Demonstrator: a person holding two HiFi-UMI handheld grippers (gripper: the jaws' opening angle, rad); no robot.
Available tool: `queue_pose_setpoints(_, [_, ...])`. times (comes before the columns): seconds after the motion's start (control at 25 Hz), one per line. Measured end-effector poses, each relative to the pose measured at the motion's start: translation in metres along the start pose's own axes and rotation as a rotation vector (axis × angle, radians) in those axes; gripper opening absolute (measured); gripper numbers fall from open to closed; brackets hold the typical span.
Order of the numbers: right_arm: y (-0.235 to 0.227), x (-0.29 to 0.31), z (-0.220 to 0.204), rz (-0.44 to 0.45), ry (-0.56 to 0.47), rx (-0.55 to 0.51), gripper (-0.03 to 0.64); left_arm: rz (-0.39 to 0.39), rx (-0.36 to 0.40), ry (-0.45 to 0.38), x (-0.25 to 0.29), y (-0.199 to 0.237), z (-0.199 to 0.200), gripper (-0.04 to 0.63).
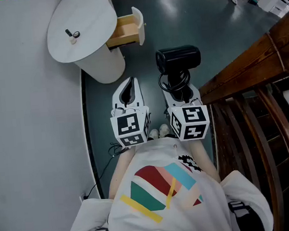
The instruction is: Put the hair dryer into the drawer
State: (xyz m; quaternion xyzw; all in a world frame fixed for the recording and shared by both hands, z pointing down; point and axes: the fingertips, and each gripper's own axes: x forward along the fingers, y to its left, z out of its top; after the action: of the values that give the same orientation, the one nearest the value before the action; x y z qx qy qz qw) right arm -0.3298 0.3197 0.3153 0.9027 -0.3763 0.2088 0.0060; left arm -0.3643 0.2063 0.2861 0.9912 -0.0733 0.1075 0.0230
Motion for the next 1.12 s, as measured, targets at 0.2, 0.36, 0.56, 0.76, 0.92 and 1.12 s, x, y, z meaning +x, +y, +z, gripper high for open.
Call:
queue_pose_setpoints(0.2, [-0.007, -0.002, 0.003, 0.000, -0.010, -0.009, 0.221, -0.003, -0.004, -0.009, 0.004, -0.007, 0.004, 0.016])
queue_pose_setpoints(0.36, [-0.013, -0.003, 0.000, 0.037, -0.008, 0.019, 0.221, 0.000, -0.002, -0.007, 0.009, -0.015, 0.003, 0.015])
queue_pose_setpoints(0.56, [-0.025, 0.000, 0.001, 0.066, -0.038, 0.050, 0.221, -0.005, -0.011, -0.009, 0.019, -0.024, -0.003, 0.015])
queue_pose_setpoints(0.76, [-0.041, 0.000, 0.001, 0.050, -0.034, 0.050, 0.221, 0.001, -0.043, -0.004, 0.025, -0.029, -0.010, 0.016])
queue_pose_setpoints(0.92, [-0.054, 0.004, 0.007, 0.051, -0.045, 0.068, 0.221, 0.012, -0.054, -0.016, 0.035, -0.029, -0.007, 0.015])
queue_pose_setpoints(1.12, [-0.060, 0.014, 0.014, 0.067, -0.056, 0.076, 0.221, 0.037, -0.076, -0.018, 0.051, -0.018, -0.005, 0.015])
